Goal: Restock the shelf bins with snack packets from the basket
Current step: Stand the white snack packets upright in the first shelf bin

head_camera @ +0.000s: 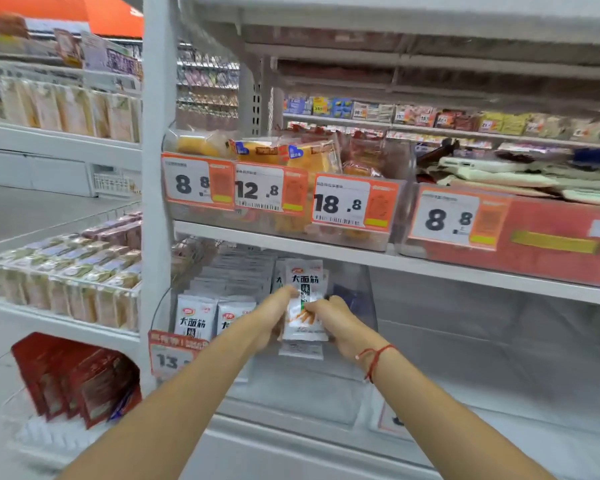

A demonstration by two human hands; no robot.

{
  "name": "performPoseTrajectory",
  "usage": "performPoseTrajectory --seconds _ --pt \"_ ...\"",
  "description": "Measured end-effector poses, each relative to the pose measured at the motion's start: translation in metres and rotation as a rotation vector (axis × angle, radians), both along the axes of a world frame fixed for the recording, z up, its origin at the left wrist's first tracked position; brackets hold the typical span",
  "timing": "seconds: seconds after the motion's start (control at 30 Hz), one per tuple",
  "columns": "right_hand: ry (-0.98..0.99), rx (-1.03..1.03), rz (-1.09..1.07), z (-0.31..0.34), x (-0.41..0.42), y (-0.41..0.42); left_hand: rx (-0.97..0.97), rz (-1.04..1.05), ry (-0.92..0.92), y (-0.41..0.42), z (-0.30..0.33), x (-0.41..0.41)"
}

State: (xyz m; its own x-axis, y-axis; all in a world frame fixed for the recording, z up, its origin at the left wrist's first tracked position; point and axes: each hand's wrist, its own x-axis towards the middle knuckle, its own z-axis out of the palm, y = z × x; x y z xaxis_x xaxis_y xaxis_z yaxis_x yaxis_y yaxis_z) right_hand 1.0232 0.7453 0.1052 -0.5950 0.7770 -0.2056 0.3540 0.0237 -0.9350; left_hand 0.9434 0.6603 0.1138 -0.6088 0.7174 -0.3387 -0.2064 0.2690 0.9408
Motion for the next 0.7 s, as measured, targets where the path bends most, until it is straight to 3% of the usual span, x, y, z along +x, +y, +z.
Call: performPoseTrajectory --seconds 0.1,0.23,0.5,0.6,0.7 --pt "0.031 0.069 -0.007 -0.025 -0.028 0.020 0.025 0.011 0.014 0.028 -0.016 -0.026" --pt "-0.087 0.302 -0.055 -0.052 -0.073 0.048 0.014 0.051 0.108 0.058 -0.042 -0.047" --pt "-0.114 0.436 -0.068 -0.070 -0.102 0.076 0.089 0.162 0.303 0.090 -0.057 -0.056" --pt "-0.078 0.432 -0.035 -0.071 -0.101 0.080 0.037 0.180 0.445 0.089 -0.052 -0.046" --pt "-0.025 0.441 -0.045 -0.077 -0.098 0.079 -0.010 0.206 0.702 0.084 -0.054 -0.041"
